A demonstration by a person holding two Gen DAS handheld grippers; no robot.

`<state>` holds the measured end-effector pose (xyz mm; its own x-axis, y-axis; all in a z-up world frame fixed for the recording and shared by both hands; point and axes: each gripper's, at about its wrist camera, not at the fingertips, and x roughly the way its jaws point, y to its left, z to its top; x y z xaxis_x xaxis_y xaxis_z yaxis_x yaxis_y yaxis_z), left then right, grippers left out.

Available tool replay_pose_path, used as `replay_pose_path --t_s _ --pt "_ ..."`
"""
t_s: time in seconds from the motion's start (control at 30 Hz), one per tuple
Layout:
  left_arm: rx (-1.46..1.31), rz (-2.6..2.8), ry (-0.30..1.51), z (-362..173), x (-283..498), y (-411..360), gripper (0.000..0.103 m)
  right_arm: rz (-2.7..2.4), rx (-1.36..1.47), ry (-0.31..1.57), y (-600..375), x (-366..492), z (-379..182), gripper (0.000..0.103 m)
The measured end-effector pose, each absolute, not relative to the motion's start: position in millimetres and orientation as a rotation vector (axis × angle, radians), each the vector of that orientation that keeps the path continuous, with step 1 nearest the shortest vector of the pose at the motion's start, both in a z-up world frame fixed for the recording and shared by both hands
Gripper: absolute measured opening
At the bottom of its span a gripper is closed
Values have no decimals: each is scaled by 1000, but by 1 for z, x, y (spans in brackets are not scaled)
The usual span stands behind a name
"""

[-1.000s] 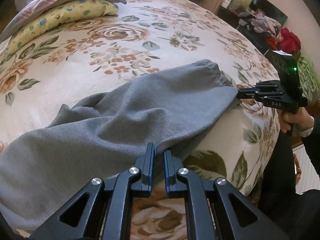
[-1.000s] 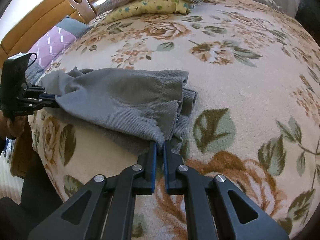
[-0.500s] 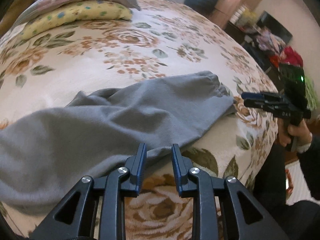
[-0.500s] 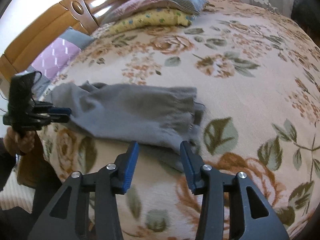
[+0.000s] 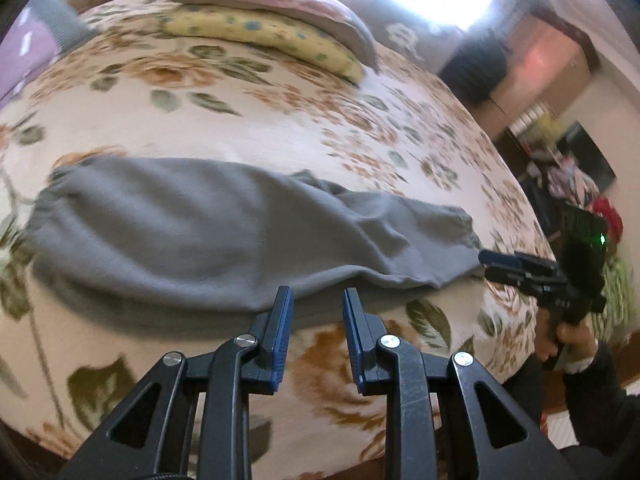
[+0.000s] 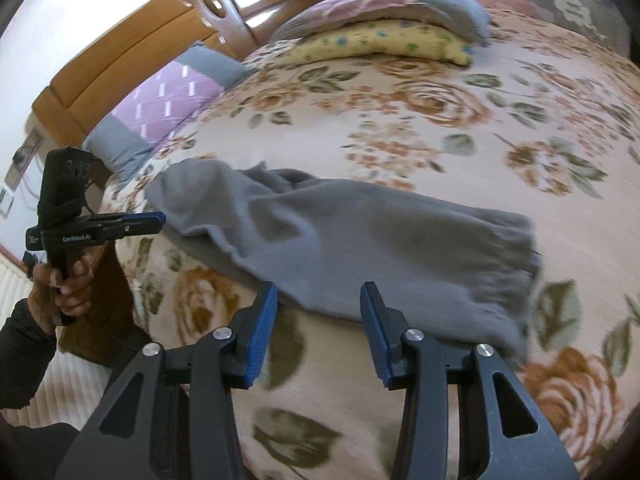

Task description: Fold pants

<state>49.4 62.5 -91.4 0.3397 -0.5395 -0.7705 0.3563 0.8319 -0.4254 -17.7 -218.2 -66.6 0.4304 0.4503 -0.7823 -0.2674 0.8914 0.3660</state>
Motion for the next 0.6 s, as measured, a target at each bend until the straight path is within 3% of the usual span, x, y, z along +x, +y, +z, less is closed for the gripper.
replay_pose_path --t_s 0.47,0.6 --pt "-356 -441 1056 -101 53 126 26 620 42 1028 -121 13 -63 46" --pt "-379 -393 1074 -107 58 140 35 646 -19 1031 -100 21 -66 46"
